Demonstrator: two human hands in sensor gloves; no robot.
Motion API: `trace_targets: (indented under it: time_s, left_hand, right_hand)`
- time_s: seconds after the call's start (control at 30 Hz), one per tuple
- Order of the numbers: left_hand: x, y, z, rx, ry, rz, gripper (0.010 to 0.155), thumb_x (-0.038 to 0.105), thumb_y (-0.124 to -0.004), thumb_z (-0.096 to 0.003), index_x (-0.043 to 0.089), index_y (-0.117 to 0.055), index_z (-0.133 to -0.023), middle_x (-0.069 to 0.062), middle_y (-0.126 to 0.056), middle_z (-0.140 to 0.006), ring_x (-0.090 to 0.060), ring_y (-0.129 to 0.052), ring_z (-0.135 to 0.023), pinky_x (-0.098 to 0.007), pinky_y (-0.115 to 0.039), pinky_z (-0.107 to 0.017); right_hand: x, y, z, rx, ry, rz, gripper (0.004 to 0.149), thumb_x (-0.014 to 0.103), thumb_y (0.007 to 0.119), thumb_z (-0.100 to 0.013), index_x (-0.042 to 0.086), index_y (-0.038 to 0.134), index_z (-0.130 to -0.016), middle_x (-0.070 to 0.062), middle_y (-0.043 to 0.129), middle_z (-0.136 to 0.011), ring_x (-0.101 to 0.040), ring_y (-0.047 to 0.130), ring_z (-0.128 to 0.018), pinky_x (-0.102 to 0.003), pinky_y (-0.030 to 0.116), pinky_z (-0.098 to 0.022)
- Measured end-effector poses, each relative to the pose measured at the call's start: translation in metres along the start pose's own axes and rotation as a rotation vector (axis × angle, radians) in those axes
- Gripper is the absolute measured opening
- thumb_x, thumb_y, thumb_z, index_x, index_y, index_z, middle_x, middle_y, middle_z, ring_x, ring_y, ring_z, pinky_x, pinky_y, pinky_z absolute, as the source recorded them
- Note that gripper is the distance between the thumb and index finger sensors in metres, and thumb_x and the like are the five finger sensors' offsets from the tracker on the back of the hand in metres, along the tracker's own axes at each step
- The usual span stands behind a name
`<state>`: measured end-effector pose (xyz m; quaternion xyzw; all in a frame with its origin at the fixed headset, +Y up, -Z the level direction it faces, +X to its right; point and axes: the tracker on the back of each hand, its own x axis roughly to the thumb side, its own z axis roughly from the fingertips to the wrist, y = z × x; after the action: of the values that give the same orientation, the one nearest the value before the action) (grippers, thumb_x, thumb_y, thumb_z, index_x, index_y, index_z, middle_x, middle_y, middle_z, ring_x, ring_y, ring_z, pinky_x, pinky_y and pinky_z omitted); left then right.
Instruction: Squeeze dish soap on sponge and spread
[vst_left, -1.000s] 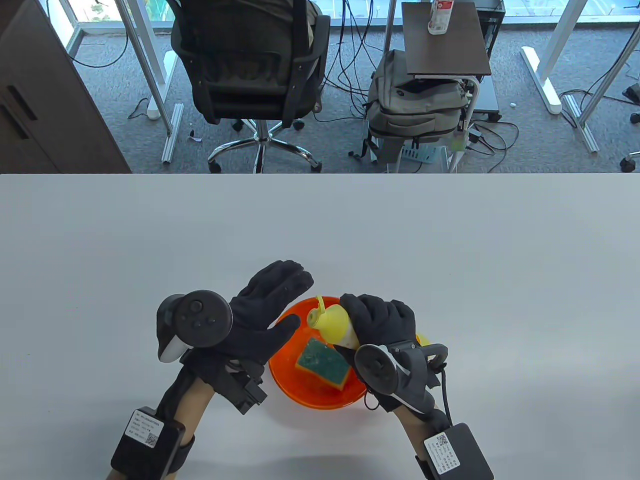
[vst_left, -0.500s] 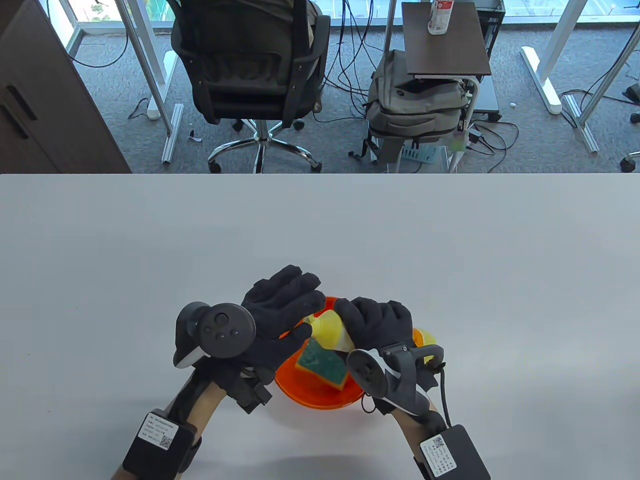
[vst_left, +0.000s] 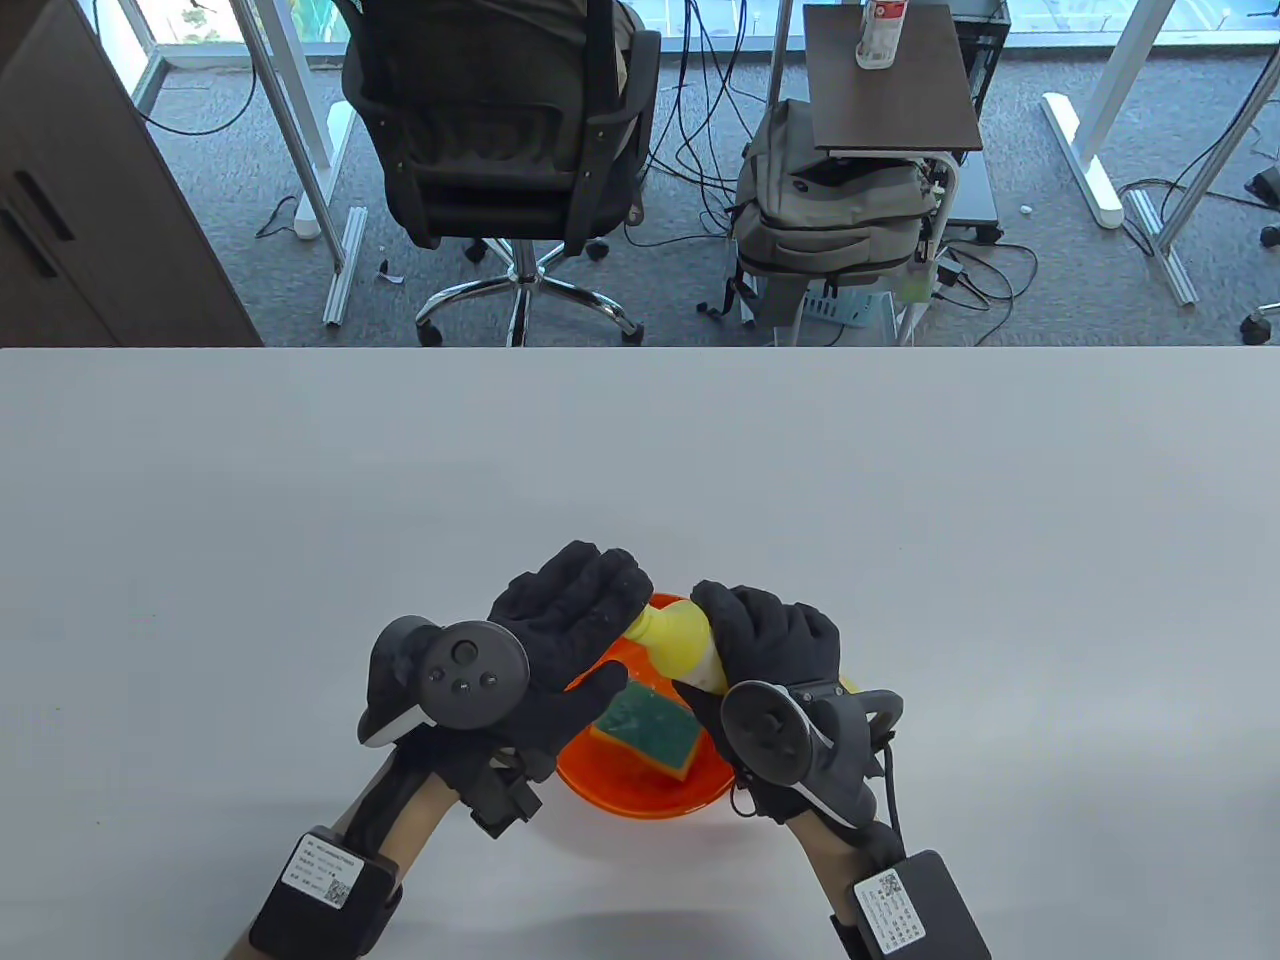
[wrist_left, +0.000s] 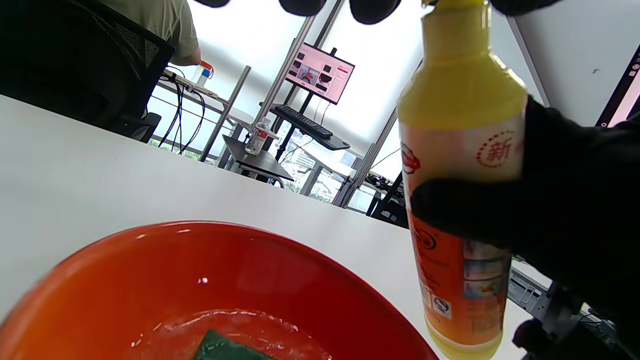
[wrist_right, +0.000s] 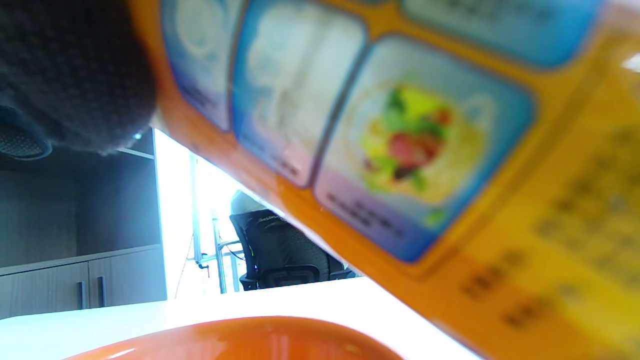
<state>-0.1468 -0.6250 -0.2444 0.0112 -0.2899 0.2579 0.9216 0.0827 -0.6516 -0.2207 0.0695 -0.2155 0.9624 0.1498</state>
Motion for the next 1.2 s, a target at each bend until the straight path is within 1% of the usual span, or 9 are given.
trace_targets:
  time_s: [0.23, 0.37, 0.5, 0.6, 0.77, 0.9, 1.0, 1.1, 1.2]
  left_hand:
    - [0.001, -0.011, 0.001, 0.030, 0.023, -0.030, 0.075, 0.056, -0.066, -0.0450, 0.046, -0.023, -0.106, 0.015, -0.023, -0.122, -0.026, -0.026, -0.121, -0.064, -0.038, -0.086]
    - [0.002, -0.019, 0.001, 0.004, 0.020, -0.036, 0.082, 0.056, -0.064, -0.0451, 0.044, -0.007, -0.102, 0.015, -0.011, -0.120, -0.024, -0.018, -0.120, -0.062, -0.035, -0.086]
    - [-0.001, -0.018, -0.002, -0.047, 0.020, -0.046, 0.082, 0.057, -0.064, -0.0450, 0.046, -0.006, -0.102, 0.012, -0.011, -0.121, -0.026, -0.018, -0.120, -0.063, -0.035, -0.086]
    - [-0.003, -0.017, 0.000, -0.048, 0.033, -0.067, 0.080, 0.058, -0.064, -0.0442, 0.046, -0.012, -0.104, 0.009, -0.016, -0.122, -0.027, -0.021, -0.120, -0.064, -0.036, -0.085]
    - [-0.026, -0.013, 0.012, -0.065, 0.114, -0.078, 0.079, 0.059, -0.065, -0.0435, 0.041, -0.024, -0.109, 0.005, -0.025, -0.123, -0.028, -0.027, -0.120, -0.065, -0.038, -0.084]
    - [-0.062, -0.011, 0.031, -0.078, 0.232, -0.130, 0.078, 0.059, -0.065, -0.0432, 0.038, -0.033, -0.110, 0.003, -0.029, -0.123, -0.030, -0.030, -0.120, -0.065, -0.040, -0.083]
    - [-0.087, -0.012, 0.045, -0.096, 0.313, -0.150, 0.076, 0.059, -0.066, -0.0432, 0.037, -0.037, -0.111, 0.002, -0.032, -0.123, -0.031, -0.031, -0.119, -0.066, -0.041, -0.083]
    - [-0.107, -0.013, 0.055, -0.115, 0.380, -0.173, 0.076, 0.059, -0.066, -0.0431, 0.037, -0.039, -0.111, 0.002, -0.032, -0.122, -0.031, -0.032, -0.119, -0.066, -0.041, -0.083]
    - [-0.121, -0.014, 0.058, -0.126, 0.418, -0.205, 0.074, 0.058, -0.066, -0.0428, 0.038, -0.042, -0.110, 0.003, -0.033, -0.122, -0.030, -0.031, -0.119, -0.066, -0.040, -0.083]
  right_hand:
    - [0.011, -0.002, 0.002, 0.001, -0.035, 0.010, 0.078, 0.050, 0.100, -0.025, 0.039, 0.063, -0.094, 0.005, 0.080, -0.088, -0.027, 0.095, -0.072, -0.055, 0.070, -0.068]
    - [0.013, -0.002, 0.002, 0.011, -0.024, -0.019, 0.078, 0.048, 0.100, -0.026, 0.038, 0.063, -0.094, 0.004, 0.080, -0.087, -0.028, 0.095, -0.071, -0.056, 0.070, -0.067]
    - [0.011, -0.002, 0.001, 0.026, -0.032, 0.022, 0.079, 0.050, 0.100, -0.026, 0.038, 0.062, -0.095, 0.005, 0.079, -0.089, -0.028, 0.094, -0.073, -0.055, 0.070, -0.068]
    - [0.007, -0.002, -0.001, 0.033, -0.022, 0.057, 0.079, 0.052, 0.099, -0.025, 0.040, 0.063, -0.095, 0.007, 0.080, -0.090, -0.026, 0.095, -0.074, -0.054, 0.070, -0.069]
    - [-0.019, -0.006, -0.010, 0.039, 0.095, -0.002, 0.080, 0.052, 0.100, -0.025, 0.042, 0.063, -0.095, 0.008, 0.080, -0.091, -0.025, 0.094, -0.077, -0.051, 0.072, -0.068]
    - [-0.048, -0.008, -0.023, 0.030, 0.241, -0.103, 0.079, 0.051, 0.101, -0.024, 0.042, 0.065, -0.094, 0.008, 0.081, -0.091, -0.026, 0.093, -0.079, -0.049, 0.073, -0.066]
    - [-0.067, -0.007, -0.035, 0.042, 0.350, -0.191, 0.078, 0.051, 0.102, -0.023, 0.041, 0.069, -0.093, 0.007, 0.078, -0.095, -0.027, 0.087, -0.083, -0.048, 0.073, -0.066]
    - [-0.083, -0.002, -0.050, 0.103, 0.435, -0.267, 0.078, 0.050, 0.105, -0.020, 0.042, 0.074, -0.091, 0.006, 0.073, -0.100, -0.030, 0.081, -0.088, -0.050, 0.070, -0.067]
    - [-0.095, 0.009, -0.063, 0.158, 0.522, -0.417, 0.078, 0.047, 0.105, -0.021, 0.047, 0.071, -0.091, 0.005, 0.070, -0.103, -0.033, 0.078, -0.090, -0.053, 0.071, -0.067]
